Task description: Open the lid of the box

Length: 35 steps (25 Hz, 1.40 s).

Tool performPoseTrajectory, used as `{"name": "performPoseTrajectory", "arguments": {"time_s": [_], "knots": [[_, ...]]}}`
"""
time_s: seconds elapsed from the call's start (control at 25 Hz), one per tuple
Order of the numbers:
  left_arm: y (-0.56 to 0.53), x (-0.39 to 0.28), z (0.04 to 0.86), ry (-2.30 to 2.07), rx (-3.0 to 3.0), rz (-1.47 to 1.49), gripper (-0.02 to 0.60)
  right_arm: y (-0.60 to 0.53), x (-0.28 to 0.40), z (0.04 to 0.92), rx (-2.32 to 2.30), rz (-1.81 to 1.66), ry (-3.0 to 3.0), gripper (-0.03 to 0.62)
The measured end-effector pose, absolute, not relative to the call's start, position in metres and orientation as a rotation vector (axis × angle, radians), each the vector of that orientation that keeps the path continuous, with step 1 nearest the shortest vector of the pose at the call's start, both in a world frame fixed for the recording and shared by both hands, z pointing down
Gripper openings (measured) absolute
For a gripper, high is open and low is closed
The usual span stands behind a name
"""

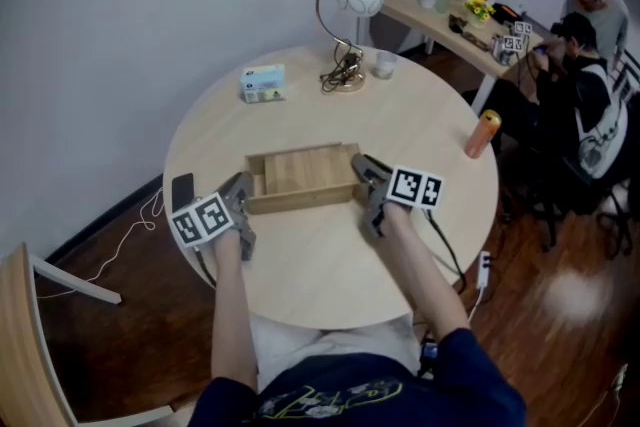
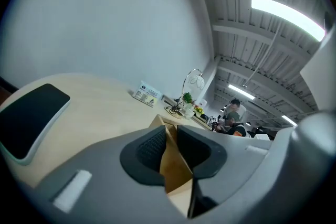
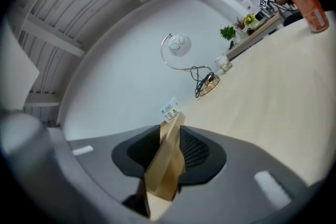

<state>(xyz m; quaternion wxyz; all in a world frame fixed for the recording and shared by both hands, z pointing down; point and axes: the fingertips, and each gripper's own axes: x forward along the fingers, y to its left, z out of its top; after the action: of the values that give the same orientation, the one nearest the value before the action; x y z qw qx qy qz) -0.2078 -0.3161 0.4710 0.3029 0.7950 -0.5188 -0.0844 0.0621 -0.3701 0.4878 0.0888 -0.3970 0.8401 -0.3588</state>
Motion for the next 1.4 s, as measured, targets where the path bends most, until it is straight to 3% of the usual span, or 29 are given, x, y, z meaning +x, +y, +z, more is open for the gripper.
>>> {"name": "performPoseTrajectory", "arguments": {"time_s": [0.44, 0.72, 0.8, 0.88, 1.0, 1.2, 1.28, 1.36, 1.4], "knots": [[-0.315, -0.207, 0.47, -1.407, 2.086, -0.313, 0.063, -0.359, 0.23, 0.493, -1.397, -1.079, 2.129, 0.08], [-0.311, -0.212, 0.464, -1.45, 2.137, -0.407, 0.061, -0.352, 0.243, 0.491, -1.462, -0.991, 2.122, 0.087], [-0.298, -0.224, 0.448, -1.522, 2.21, -0.525, 0.061, -0.351, 0.251, 0.486, -1.565, -0.862, 2.181, 0.164], [-0.267, -0.229, 0.419, -1.521, 2.371, -0.683, 0.061, -0.343, 0.26, 0.474, -1.661, -0.69, 2.243, 0.281], [-0.207, -0.192, 0.385, -1.149, 2.691, -0.81, 0.06, -0.313, 0.229, 0.436, -1.611, -0.357, 2.504, 0.318], [-0.175, -0.106, 0.408, -0.696, 2.973, -0.496, 0.06, -0.235, 0.058, 0.405, -0.866, -0.065, 2.849, 0.249], [-0.173, -0.091, 0.422, -0.714, 3.031, -0.373, 0.037, -0.213, 0.009, 0.435, -0.69, -0.017, 2.967, 0.171], [-0.168, -0.078, 0.438, -0.702, 3.071, -0.207, 0.02, -0.2, -0.02, 0.468, -0.574, 0.014, 3.149, 0.03], [-0.167, -0.071, 0.449, -0.68, 3.066, -0.095, 0.005, -0.196, -0.029, 0.477, -0.508, -0.008, 3.217, -0.005]]}}
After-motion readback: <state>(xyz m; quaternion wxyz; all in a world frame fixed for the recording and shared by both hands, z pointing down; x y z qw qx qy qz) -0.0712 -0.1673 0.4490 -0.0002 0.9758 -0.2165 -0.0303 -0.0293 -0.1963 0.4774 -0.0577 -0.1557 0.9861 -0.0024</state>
